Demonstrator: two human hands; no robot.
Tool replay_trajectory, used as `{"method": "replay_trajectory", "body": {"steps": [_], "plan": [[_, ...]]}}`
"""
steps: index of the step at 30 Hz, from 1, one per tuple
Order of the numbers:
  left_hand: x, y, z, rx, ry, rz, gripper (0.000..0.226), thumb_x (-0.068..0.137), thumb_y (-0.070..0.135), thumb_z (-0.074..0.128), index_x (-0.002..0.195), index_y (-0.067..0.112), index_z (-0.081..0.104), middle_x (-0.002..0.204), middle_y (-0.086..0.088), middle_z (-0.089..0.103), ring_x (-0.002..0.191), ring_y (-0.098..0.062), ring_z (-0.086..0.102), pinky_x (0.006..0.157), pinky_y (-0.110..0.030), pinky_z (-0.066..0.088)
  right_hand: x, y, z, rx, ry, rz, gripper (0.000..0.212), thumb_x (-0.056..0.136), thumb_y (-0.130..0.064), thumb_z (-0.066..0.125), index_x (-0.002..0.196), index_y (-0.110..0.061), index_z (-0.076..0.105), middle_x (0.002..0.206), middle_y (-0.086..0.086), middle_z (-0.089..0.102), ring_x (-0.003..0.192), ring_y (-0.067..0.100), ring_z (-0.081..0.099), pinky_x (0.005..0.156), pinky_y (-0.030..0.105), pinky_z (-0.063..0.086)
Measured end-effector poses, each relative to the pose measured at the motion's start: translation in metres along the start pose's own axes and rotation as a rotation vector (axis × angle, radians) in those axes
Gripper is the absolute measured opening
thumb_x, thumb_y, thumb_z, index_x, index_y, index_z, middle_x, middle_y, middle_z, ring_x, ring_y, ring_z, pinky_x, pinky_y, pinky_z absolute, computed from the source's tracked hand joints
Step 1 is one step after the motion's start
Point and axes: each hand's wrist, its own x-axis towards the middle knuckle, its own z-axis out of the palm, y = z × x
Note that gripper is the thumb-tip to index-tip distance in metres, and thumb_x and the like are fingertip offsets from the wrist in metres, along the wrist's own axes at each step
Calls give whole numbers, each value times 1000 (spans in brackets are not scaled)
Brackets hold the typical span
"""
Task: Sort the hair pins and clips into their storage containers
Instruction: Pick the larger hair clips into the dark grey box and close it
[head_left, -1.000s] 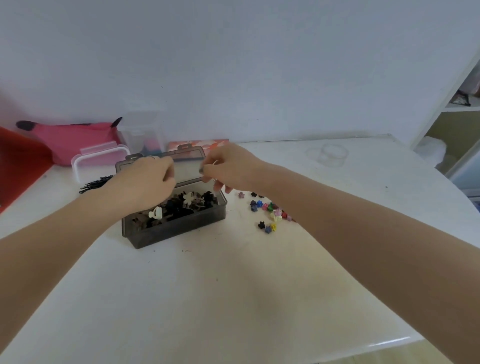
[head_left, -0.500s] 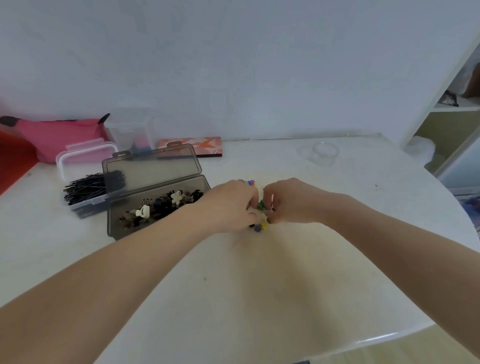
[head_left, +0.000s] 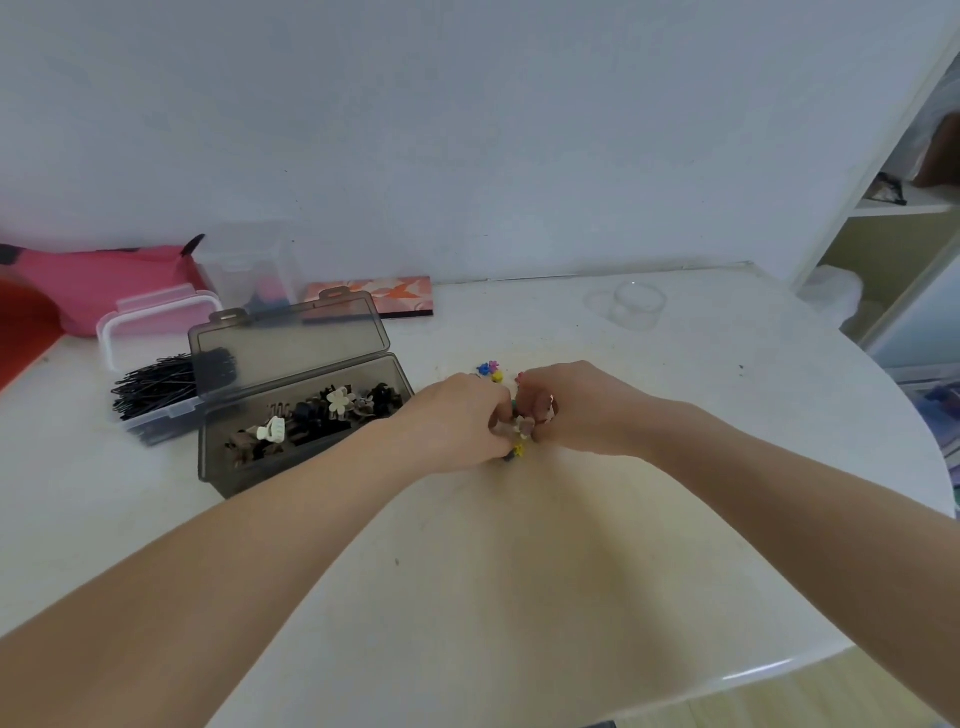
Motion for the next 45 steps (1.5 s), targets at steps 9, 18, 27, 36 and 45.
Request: {"method": "replay_trajectory", "body": {"steps": [9,18,27,36,45], "plan": [[-1,0,-1,26,14,-14,27,89,43,61,107,23,64,102,2,61,91,-20,58,77,-34,52,2,-1,7,-77,25,-1,19,82,-23,68,98,-20,58,100,-4,59,90,21,57,68,30,46],[-9,-7,-19,-6,101,-3,19,88,30,56,105,26,65,103,7,60,92,-16,56,78,-31,48,1,-6,-10,29,100,32,21,77,-9,58,95,-20,62,95,-4,63,78,16,62,63,30,53],[-52,-74,-101,-135,585,-154,18,95,24,57,112,22,58,105,3,61,90,-10,55,80,-26,45,30,-68,-30,911,165,67,16,86,3,65,101,-1,67,99,20,71,84,28,74,80,33,61],[-96,-115,-58,207,78,-315,107,69,90,45,152,39,0,162,-6,5,148,-32,9,119,-52,11,64,-134,26,493,166,-15,11,86,-8,64,92,-16,68,97,0,69,85,16,68,77,29,57],[-102,-141,-56,281,55,-177,95,76,76,57,151,33,16,155,3,24,141,-23,25,117,-43,19,51,-121,24,458,193,108,26,93,-22,55,118,-23,60,110,-3,63,72,3,55,51,15,37]]}}
